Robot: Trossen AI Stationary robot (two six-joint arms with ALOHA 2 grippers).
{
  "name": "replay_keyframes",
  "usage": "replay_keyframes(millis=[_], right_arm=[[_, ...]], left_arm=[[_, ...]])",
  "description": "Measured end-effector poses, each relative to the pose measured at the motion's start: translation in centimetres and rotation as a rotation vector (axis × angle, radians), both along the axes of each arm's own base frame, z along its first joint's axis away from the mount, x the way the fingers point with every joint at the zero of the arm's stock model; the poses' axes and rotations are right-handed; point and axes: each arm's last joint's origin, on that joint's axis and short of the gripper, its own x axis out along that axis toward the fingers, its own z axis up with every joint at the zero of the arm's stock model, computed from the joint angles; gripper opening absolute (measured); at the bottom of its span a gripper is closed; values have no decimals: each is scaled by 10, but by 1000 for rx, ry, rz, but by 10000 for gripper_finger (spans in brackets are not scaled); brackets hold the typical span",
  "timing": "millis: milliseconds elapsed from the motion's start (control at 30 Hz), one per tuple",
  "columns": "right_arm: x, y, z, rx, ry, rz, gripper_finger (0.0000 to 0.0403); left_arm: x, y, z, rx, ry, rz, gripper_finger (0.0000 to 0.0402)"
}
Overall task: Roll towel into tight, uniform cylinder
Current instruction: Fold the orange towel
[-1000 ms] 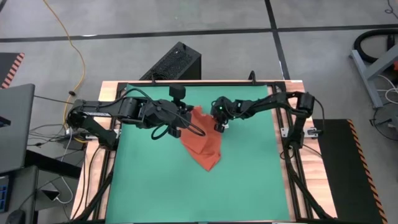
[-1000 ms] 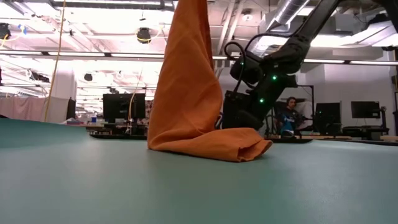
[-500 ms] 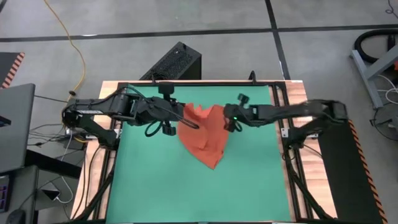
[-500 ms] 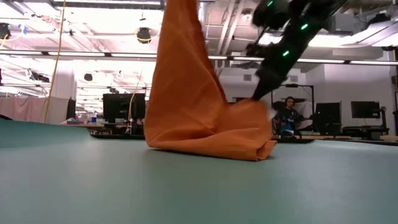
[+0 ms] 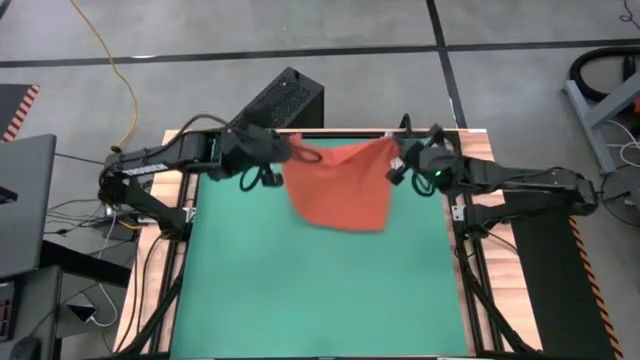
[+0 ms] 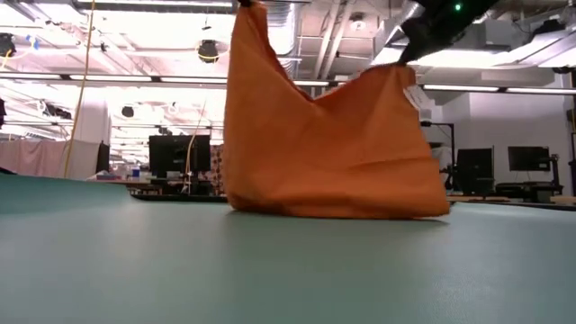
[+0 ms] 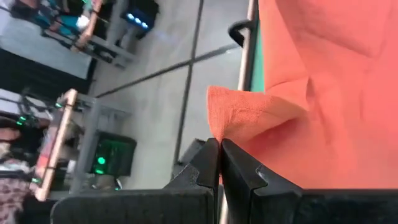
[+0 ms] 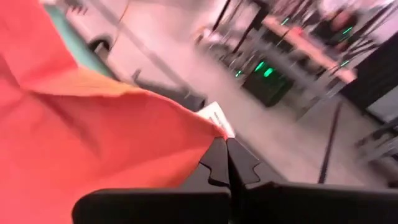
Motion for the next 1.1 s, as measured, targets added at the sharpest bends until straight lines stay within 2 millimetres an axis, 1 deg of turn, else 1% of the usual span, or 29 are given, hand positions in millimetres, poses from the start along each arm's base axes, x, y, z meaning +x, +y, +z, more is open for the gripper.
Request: replay_keyframes(millis=[67,200,333,433,567,700,767,867,1000,1100], right_arm=[[-3,-3,11,-68,-37,-18,1],[-10,-12,34,-236,-70,-110,0],[-17,-20,57,-385,-86,-198,0],[-23,-22,74,-436,-89,-232,0],[-30,-19,97,-470,-110,-243,0],[-34,-10,111,-480,-114,-219,0],[-31,-4,109,-460,-95,-181,0],[-25,6,98,-393,-54,-130,0],[-14,25,70,-248,17,-10,0],[-8,41,46,-126,57,65,0]], left_arm=[[1,12,4,39,-12,12,0],[1,44,18,160,-63,66,0],[-6,72,38,271,-175,91,0],[-16,88,46,325,-198,113,0],[-27,97,54,350,-231,117,0],[-40,92,61,352,-257,119,0],[-46,86,62,293,-286,96,0],[-56,77,56,148,-300,54,0],[-62,64,32,-147,-208,25,0],[-61,47,9,-333,-109,34,0]])
